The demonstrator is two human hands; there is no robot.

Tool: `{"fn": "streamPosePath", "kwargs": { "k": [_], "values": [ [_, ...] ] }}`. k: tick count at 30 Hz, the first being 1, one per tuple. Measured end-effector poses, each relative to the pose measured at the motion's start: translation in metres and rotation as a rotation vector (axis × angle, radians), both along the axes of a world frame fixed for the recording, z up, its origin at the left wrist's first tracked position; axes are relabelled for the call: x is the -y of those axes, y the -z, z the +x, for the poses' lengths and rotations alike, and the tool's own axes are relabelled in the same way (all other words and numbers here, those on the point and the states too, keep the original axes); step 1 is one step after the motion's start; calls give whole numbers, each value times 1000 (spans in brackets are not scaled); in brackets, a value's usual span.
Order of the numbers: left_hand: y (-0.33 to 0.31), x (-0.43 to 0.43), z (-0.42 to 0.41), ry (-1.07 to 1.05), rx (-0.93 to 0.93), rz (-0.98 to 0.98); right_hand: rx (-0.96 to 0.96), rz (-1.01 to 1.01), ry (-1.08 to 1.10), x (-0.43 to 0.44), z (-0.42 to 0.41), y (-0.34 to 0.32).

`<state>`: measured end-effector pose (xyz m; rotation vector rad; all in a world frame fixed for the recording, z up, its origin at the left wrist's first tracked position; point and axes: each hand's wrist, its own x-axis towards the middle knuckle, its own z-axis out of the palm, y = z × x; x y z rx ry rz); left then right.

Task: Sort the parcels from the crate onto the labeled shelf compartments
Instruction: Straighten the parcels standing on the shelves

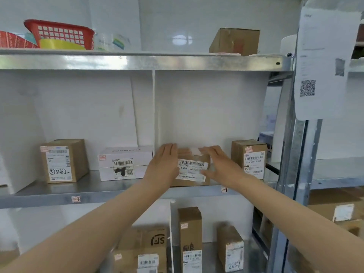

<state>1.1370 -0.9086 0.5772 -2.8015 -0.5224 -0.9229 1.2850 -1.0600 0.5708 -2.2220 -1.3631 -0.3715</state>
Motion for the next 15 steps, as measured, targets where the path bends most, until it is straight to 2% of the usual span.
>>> {"fn": "streamPosePath", "kwargs": {
  "k": [4,8,15],
  "values": [
    [12,-8,29,-139,-127,90,92,-66,-102,-20,24,0],
    [13,-17,49,-233,-152,139,70,-50,-137,-44,43,3],
    [8,-26,69,-254,-158,25,146,-21,-162,-62,65,7]
  ]
}}
